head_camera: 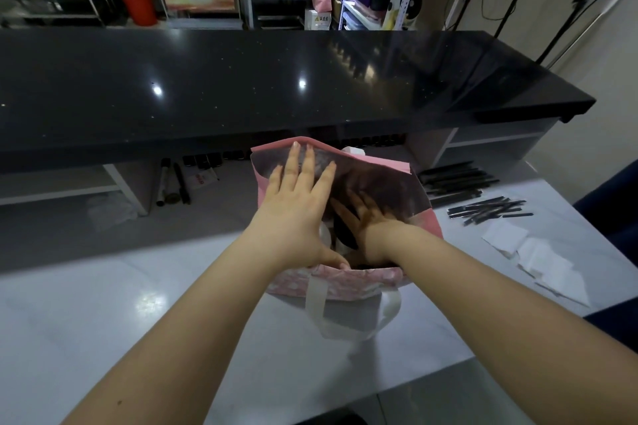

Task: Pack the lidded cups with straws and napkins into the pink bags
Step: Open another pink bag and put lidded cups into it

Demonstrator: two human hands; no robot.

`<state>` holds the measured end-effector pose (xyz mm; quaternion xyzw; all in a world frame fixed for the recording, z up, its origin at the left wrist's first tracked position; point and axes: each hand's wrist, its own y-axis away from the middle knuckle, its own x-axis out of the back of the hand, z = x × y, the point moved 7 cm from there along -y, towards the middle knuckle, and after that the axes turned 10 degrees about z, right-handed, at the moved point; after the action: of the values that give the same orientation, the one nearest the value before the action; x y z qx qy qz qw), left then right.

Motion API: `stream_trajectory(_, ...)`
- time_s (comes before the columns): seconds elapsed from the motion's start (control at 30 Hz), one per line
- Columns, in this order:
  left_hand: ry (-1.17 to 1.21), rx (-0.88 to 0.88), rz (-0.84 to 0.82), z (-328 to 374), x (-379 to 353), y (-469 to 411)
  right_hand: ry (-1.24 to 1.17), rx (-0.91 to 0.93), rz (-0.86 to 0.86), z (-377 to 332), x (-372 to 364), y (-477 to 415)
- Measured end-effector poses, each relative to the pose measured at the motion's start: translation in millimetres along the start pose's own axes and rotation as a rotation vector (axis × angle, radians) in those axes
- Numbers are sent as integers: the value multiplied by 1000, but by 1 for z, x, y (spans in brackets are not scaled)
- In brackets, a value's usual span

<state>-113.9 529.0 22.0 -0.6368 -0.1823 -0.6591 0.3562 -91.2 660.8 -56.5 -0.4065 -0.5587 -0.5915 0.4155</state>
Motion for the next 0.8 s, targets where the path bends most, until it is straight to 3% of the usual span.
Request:
stream_trajectory(0.33,-54,26,25,4,3,9,-36,34,-40,0,-8,3)
stream_trajectory(0.43,-3,58,84,0,19,5,-278,57,-19,4,38,9)
stream_trajectory(0.67,-16,24,207,30,52,-14,-684,-53,601,38,113,83)
stream_trajectory(0.8,84,-35,250,85,51,-36,-645,-191,831,85,93,130)
